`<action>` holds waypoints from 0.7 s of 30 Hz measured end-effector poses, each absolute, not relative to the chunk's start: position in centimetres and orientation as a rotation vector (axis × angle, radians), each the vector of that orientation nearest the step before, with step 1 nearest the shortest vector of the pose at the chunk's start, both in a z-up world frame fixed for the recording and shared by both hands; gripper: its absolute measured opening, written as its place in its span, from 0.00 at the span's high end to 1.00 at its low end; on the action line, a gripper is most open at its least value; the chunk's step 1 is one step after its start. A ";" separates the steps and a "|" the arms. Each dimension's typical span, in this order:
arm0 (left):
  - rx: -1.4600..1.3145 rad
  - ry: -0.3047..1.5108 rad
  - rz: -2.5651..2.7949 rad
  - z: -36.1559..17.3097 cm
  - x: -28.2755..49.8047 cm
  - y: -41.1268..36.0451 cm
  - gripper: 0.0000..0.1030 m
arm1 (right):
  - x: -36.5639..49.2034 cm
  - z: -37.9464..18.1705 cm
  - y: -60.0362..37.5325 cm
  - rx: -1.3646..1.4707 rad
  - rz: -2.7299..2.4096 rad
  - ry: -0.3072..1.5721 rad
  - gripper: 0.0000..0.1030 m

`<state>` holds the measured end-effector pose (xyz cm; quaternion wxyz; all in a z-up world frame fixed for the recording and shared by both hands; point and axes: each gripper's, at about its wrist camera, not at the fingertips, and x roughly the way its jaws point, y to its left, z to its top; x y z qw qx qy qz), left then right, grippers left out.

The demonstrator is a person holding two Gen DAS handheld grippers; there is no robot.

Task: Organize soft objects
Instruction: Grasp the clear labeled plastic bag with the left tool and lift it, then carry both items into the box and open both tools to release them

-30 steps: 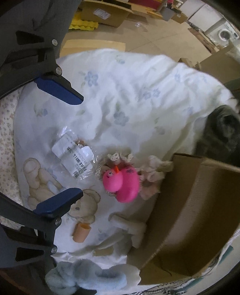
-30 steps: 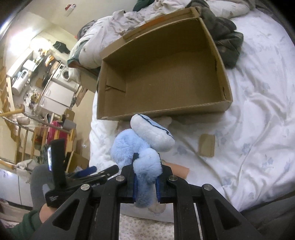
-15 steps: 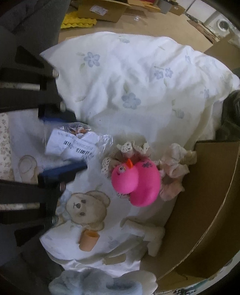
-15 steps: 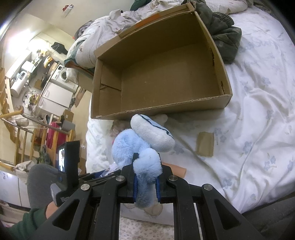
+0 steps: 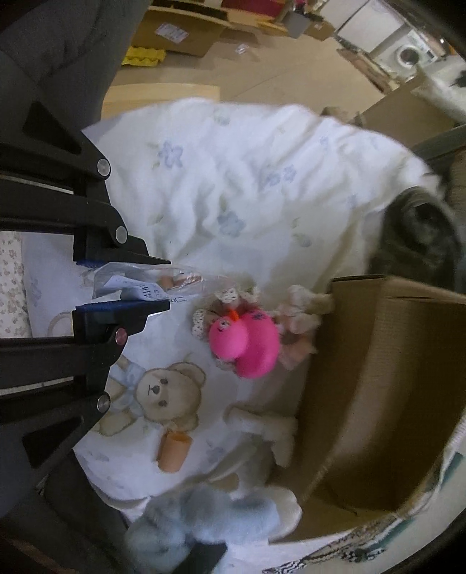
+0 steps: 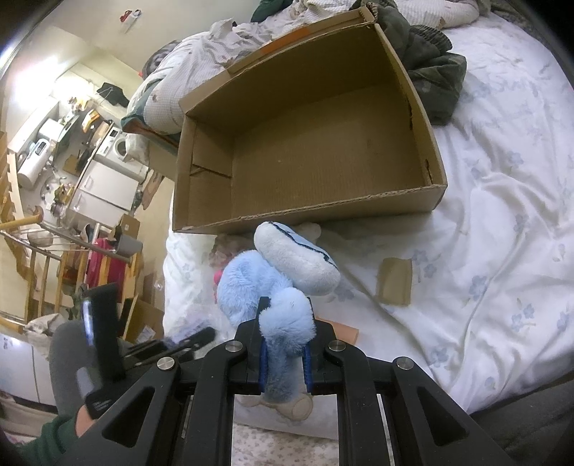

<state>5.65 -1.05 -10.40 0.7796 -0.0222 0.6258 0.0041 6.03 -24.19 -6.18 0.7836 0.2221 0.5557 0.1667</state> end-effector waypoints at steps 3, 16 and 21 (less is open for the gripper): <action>-0.125 1.320 -0.017 -7.9 5.3 -0.3 0.88 | 5.8 -5.9 -24.2 0.475 0.359 1.189 0.84; -0.052 0.984 -0.142 3.1 9.1 -0.3 0.88 | 6.5 -0.8 -25.0 0.502 0.390 1.021 0.84; -0.036 0.958 -0.185 3.5 11.7 -1.0 0.88 | 7.9 0.3 -25.2 0.474 0.386 1.003 0.84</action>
